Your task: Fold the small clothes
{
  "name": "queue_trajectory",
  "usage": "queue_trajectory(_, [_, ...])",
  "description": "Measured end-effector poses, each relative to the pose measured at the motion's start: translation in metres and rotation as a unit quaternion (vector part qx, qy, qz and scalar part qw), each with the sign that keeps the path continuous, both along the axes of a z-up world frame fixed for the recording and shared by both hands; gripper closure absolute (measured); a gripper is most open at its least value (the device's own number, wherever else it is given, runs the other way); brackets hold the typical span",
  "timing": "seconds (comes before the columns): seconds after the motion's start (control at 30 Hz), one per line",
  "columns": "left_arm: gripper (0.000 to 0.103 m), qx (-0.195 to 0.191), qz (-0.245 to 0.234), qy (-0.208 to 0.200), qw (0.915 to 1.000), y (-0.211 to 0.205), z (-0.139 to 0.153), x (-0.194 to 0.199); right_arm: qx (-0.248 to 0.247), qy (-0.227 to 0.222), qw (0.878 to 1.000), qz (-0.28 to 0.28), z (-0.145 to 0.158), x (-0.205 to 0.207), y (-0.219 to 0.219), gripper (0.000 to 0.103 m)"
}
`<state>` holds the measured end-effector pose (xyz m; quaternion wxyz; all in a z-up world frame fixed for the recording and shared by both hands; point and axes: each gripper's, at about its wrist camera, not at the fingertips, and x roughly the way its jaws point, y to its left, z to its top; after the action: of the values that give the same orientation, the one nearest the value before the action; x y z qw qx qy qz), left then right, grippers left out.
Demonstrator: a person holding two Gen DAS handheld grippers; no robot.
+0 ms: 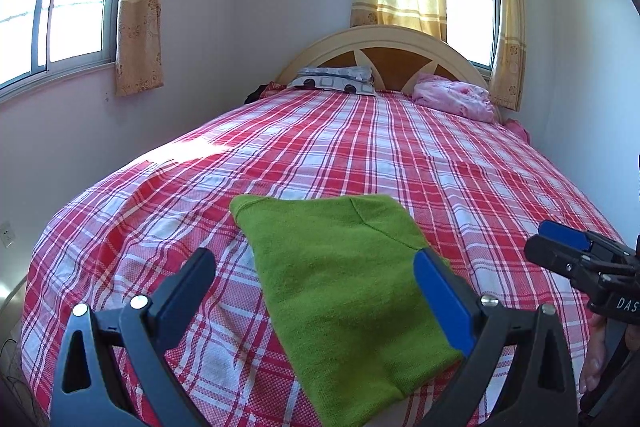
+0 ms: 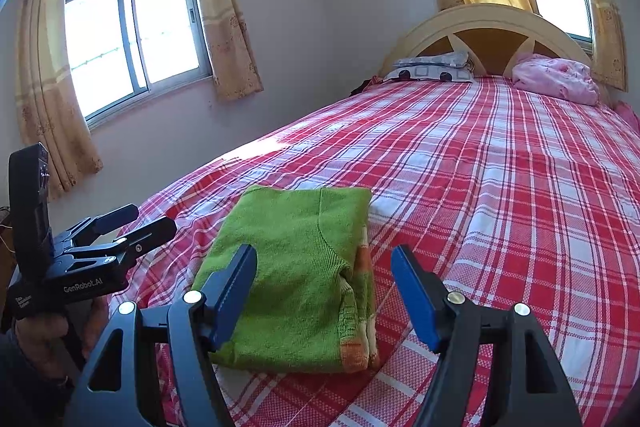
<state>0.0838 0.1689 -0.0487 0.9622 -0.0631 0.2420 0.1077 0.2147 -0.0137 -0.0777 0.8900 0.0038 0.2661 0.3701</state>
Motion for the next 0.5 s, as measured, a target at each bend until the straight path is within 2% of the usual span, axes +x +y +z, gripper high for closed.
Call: queue_trajectory(0.5, [0.001, -0.001, 0.0, -0.002, 1.0, -0.0005, 0.001, -0.0014, 0.003, -0.004, 1.0, 0.0, 0.0026, -0.0043, -0.0004, 0.032])
